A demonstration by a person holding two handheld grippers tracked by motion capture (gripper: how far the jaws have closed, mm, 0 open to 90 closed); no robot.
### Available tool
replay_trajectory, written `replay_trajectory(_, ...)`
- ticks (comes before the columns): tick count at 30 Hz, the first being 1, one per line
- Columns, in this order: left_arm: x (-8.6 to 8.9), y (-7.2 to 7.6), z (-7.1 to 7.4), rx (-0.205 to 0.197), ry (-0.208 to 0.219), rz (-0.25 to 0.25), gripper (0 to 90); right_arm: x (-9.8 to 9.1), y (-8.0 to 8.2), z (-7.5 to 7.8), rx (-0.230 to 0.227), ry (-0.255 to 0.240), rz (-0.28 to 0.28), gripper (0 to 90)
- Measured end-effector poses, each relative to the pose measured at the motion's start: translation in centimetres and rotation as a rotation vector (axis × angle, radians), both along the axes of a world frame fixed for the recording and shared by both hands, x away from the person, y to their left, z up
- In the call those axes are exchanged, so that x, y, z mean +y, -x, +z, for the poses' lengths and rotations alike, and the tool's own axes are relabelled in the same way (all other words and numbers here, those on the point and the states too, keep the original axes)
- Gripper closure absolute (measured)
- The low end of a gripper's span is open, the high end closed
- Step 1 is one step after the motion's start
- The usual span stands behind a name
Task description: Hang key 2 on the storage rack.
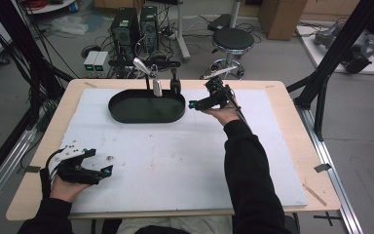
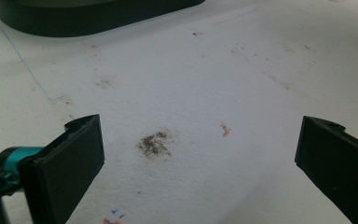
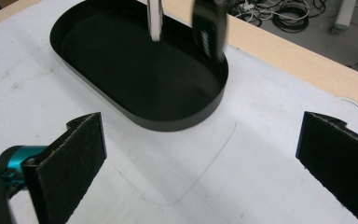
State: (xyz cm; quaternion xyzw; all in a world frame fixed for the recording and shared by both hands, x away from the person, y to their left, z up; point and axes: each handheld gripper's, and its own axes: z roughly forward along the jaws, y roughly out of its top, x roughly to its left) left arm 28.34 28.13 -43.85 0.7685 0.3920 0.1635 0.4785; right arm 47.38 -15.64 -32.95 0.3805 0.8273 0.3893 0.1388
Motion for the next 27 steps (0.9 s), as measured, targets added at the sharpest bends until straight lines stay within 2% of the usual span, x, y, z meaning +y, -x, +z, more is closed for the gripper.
replay_trajectory(7, -0.1, 0.1, 0.0, 0.004, -0.001, 0.002, 1.7, -1.8, 1.2, -1.0, -0.005, -0.007, -0.016, 0.8)
replay_trajectory(15, -0.1, 0.2, 0.0, 0.005, -0.001, 0.005, 1.7, -3.6, 2.4, -1.3, -0.023, -0.021, -0.03, 0.8)
replay_trajectory(27, 0.0, 0.2, 0.0, 0.008, -0.005, 0.003, 1.7, -6.3, 4.3, -3.0, -0.028, -0.001, -0.05, 0.8)
